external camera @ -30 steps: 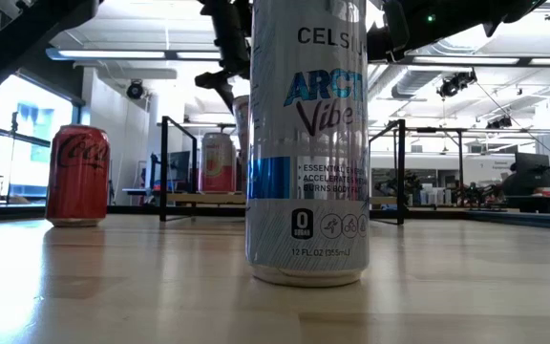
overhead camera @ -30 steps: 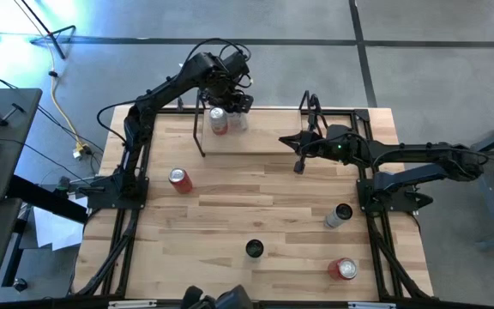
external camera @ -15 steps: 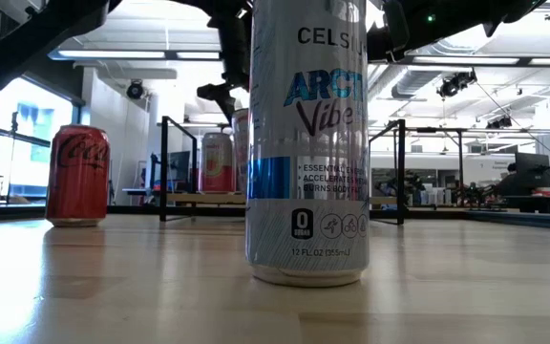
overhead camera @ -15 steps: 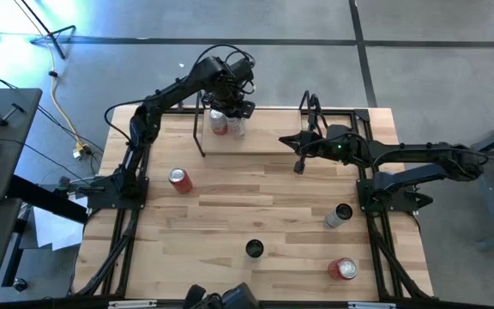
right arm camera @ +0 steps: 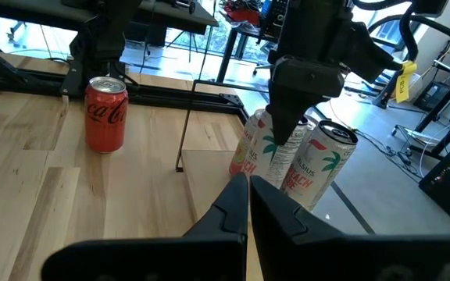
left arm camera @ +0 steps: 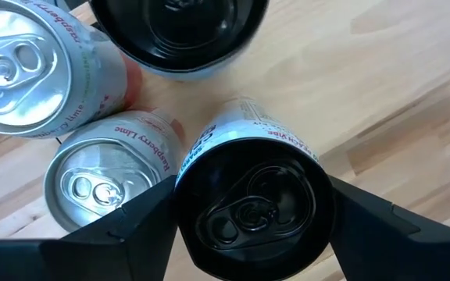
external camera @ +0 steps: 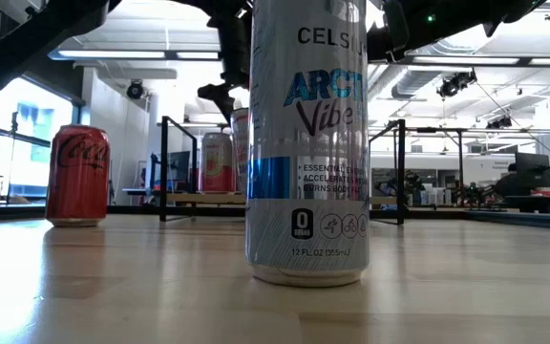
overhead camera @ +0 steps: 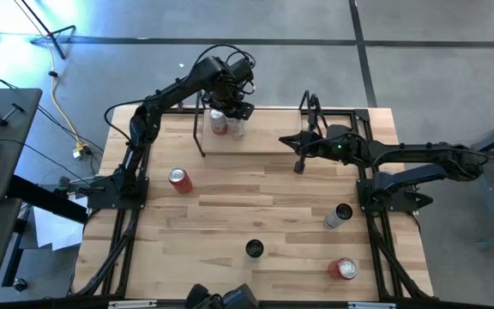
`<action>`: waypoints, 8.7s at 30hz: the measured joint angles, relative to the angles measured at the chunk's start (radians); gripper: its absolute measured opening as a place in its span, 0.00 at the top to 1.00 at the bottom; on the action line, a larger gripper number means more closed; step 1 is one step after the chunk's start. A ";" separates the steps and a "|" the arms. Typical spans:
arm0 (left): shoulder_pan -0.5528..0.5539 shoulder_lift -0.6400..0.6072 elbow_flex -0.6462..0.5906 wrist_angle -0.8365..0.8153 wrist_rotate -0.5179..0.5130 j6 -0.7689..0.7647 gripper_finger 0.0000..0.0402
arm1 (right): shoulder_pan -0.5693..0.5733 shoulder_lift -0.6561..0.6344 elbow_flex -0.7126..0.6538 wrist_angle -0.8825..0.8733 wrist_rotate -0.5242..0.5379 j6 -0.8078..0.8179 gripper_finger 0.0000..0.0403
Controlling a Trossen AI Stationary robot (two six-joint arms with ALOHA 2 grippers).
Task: Place canned beverage on shelf
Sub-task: Put the white pink soda can on the shelf aligned with the other white pink soda can, then put the bottom white blue soda can on the shelf
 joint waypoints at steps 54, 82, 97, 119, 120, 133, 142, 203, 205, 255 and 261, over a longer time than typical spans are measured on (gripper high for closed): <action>-0.082 -0.155 0.000 0.059 -0.273 0.284 0.14 | 0.005 0.000 0.000 -0.048 0.001 0.003 1.00; -0.109 -1.052 -1.426 1.333 0.021 0.466 0.14 | -0.035 0.460 0.059 0.459 0.029 0.144 1.00; -0.060 -0.933 -1.441 1.416 -0.145 0.440 0.44 | -0.055 0.671 0.326 0.275 0.025 0.127 1.00; 0.045 -0.777 -1.440 1.738 0.027 0.512 1.00 | -0.088 0.672 0.320 0.275 -0.009 0.164 1.00; 0.050 -0.777 -1.440 1.735 0.030 0.512 1.00 | -0.089 0.672 0.320 0.276 -0.010 0.164 1.00; 0.063 -0.696 -1.440 1.717 0.085 0.535 1.00 | -0.112 0.709 0.320 0.303 -0.047 0.191 1.00; 0.053 -0.677 -1.440 1.730 0.103 0.544 1.00 | -0.123 0.723 0.319 0.315 0.003 0.213 1.00; -0.172 -0.818 -1.722 1.924 -0.059 0.498 1.00 | -0.201 0.722 0.321 0.359 -0.001 0.246 1.00; -0.175 -0.799 -1.723 1.945 -0.063 0.494 1.00 | -0.201 0.722 0.322 0.366 -0.019 0.245 1.00; -0.254 -0.435 -1.608 2.341 -0.363 0.470 1.00 | -0.177 0.532 0.322 0.121 0.100 0.147 1.00; -0.307 -0.515 -1.617 2.253 -0.340 0.493 1.00 | -0.171 0.509 0.321 0.068 0.101 0.119 1.00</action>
